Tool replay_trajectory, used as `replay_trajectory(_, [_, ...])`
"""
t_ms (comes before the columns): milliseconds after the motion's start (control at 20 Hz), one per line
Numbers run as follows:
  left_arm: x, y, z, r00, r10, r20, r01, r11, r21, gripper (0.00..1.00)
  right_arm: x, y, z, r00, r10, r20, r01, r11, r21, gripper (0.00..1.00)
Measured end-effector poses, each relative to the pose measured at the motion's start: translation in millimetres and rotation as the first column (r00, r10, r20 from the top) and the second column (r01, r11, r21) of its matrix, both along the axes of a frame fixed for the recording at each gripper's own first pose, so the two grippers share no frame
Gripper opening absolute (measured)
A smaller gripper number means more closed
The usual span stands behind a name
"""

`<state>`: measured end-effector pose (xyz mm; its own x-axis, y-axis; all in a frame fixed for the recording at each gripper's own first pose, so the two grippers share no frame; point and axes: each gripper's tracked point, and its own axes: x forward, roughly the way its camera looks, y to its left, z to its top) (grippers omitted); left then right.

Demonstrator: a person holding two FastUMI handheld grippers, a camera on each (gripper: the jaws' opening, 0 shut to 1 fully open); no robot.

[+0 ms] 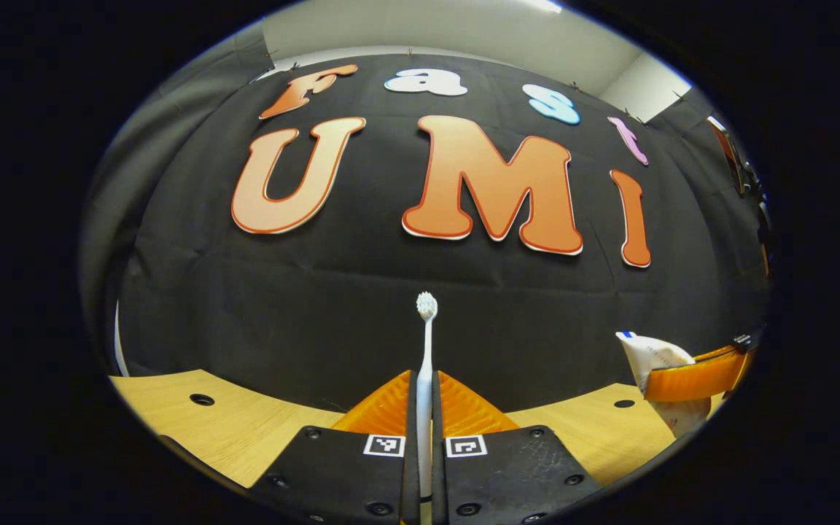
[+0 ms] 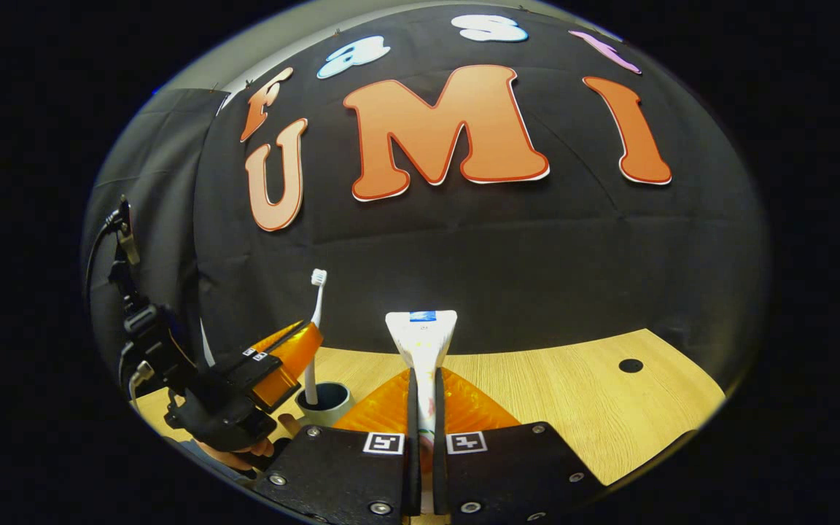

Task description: Put the toothbrush and toothpaste on the desktop into the cup, then pick up the cup and place it on the coaster on the desktop.

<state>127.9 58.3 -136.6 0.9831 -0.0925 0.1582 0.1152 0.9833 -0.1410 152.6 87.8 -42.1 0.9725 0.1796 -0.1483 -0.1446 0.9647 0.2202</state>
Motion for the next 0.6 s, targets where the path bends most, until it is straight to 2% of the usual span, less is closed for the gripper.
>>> replay_trajectory(350, [7.7, -0.9, -30.3, 0.998, -0.002, -0.060, 0.002, 1.000, -0.003, 0.06, 0.2, 6.8, -0.6, 1.000, 0.012, 0.007, -0.012, 1.000, 0.002, 0.07])
replay_trajectory(600, [10.2, 4.1, -48.9, 0.994, 0.002, -0.110, -0.004, 1.000, -0.023, 0.06, 0.3, 14.6, 16.3, 0.996, 0.025, 0.084, -0.024, 1.000, -0.016, 0.07])
